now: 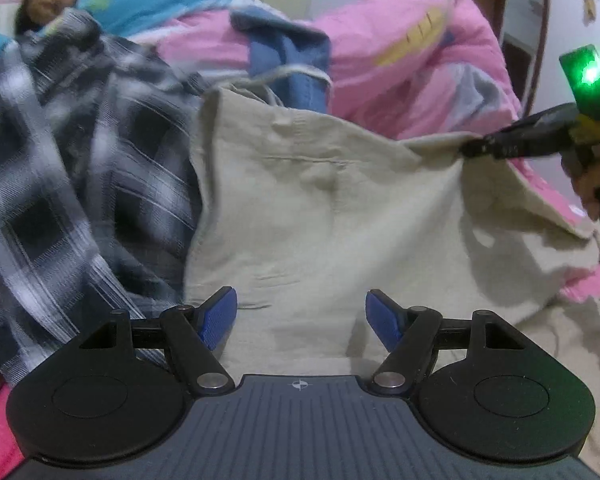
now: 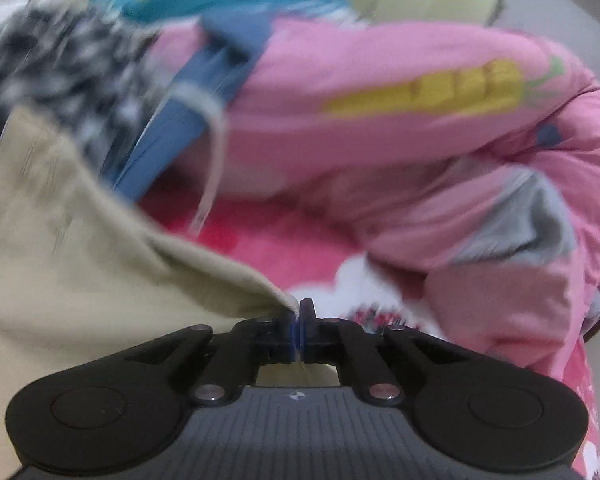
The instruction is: Fold clothes
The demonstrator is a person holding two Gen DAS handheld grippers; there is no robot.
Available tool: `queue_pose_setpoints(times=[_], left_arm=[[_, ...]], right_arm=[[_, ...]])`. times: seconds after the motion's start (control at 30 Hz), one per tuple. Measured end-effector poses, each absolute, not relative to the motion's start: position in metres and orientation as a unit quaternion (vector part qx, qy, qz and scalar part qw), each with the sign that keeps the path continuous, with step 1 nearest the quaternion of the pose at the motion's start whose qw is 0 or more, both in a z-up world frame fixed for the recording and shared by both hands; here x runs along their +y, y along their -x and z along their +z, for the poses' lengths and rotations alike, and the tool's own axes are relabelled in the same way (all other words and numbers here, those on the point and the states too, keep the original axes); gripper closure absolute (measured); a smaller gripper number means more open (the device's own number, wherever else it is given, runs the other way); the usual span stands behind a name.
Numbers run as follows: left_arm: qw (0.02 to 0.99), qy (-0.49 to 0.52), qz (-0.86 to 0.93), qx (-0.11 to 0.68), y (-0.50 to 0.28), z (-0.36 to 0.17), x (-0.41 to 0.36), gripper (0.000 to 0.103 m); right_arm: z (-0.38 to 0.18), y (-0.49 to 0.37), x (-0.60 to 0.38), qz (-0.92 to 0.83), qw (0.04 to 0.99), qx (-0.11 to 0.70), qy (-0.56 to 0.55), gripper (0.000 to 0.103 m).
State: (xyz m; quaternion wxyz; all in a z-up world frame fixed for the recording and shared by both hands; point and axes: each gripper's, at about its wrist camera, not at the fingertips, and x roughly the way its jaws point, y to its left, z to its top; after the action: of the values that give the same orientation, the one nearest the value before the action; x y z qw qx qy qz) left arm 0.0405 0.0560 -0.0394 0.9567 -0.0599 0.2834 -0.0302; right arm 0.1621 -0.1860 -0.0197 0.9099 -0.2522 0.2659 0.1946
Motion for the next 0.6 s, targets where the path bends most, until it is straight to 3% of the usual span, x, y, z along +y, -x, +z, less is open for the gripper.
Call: queue_pose_setpoints(times=[0.2, 0.33, 0.5, 0.6], left_arm=[[0.959, 0.058, -0.004, 0.278, -0.043, -0.039, 0.061, 0.031], [0.96, 0.052, 0.006, 0.275, -0.039, -0.04, 0.064, 0.031], [0.96, 0.066, 0.004, 0.273, -0.036, -0.045, 0.071, 0.031], [0.958, 0.083, 0.003, 0.275, -0.035, -0.048, 0.075, 0.031]], right_arm=[[-0.046, -0.216, -0.169, 0.167, 0.92, 0.274, 0.226, 0.1], [-0.086, -0.246, -0.157, 0.125, 0.914, 0.318, 0.218, 0.061], [-0.054, -0.222, -0.175, 0.142, 0.94, 0.266, 0.157, 0.042], [-0.023, -0.195, -0.186, 0.159, 0.951, 0.213, 0.159, 0.04]])
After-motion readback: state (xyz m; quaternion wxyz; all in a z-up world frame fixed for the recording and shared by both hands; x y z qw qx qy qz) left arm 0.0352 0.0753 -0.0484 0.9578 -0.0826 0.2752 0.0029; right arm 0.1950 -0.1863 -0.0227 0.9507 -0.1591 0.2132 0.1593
